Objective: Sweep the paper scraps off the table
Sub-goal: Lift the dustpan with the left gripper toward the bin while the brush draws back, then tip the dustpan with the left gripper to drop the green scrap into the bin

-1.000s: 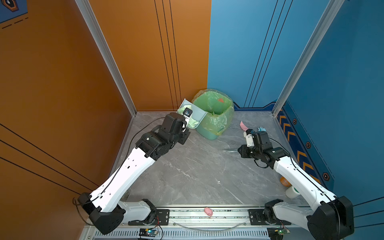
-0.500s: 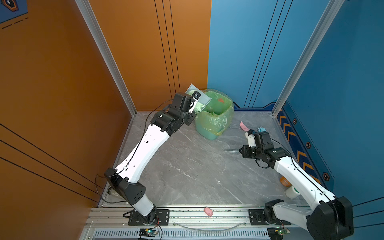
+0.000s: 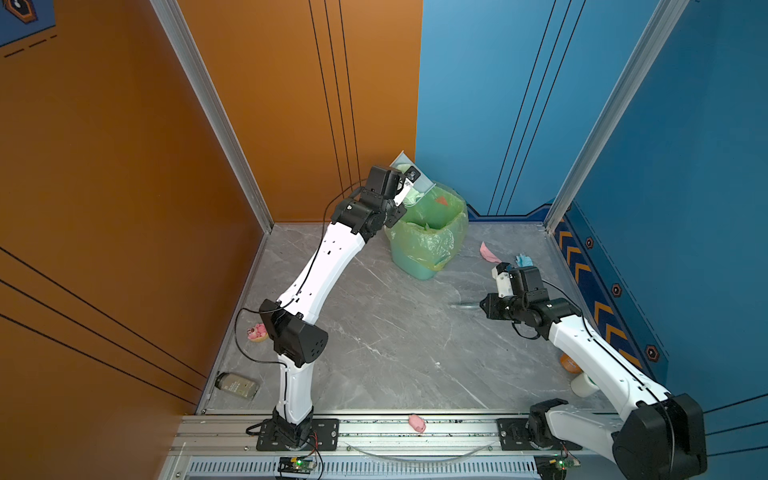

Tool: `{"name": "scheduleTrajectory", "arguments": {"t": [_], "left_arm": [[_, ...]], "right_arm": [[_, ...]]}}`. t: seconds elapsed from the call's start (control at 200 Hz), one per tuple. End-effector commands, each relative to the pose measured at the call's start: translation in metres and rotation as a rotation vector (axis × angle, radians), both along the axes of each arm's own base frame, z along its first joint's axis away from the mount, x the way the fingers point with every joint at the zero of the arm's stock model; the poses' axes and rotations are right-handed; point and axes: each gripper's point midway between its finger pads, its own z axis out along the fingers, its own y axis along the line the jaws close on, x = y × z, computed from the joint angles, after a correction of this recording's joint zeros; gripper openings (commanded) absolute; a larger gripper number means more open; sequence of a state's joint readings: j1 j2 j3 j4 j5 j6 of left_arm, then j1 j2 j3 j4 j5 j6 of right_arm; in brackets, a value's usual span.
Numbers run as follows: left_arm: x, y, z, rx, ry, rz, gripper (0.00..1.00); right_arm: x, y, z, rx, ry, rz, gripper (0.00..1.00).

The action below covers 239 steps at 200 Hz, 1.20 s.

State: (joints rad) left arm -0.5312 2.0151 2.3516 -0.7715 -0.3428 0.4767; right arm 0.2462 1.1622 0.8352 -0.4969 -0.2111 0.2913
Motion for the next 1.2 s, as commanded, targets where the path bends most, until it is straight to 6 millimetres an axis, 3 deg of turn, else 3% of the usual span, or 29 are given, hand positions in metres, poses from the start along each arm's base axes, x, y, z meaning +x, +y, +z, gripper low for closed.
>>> {"name": "scheduleTrajectory", "arguments": {"t": [0.0, 0.46, 0.646, 0.906, 1.191], "left_arm": [[0.010, 0.001, 0.012, 0.059, -0.050, -0.003, 0.00], [0.040, -0.007, -0.007, 0.334, -0.101, -0.022, 0.00], [0.045, -0.012, -0.004, 0.384, -0.135, -0.043, 0.00], [0.056, -0.018, -0.008, 0.654, -0.196, -0.079, 0.00], [0.063, -0.020, -0.007, 0.786, -0.230, -0.090, 0.00]], "right_arm": [[-0.003, -0.001, 0.006, 0.017, -0.024, 0.000, 0.00], [-0.009, -0.008, 0.010, 0.030, -0.040, -0.024, 0.00], [-0.010, -0.008, 0.010, 0.032, -0.036, -0.024, 0.00], [-0.010, -0.009, 0.012, 0.030, -0.042, -0.025, 0.00], [-0.012, -0.010, 0.014, 0.028, -0.050, -0.028, 0.00]]}}
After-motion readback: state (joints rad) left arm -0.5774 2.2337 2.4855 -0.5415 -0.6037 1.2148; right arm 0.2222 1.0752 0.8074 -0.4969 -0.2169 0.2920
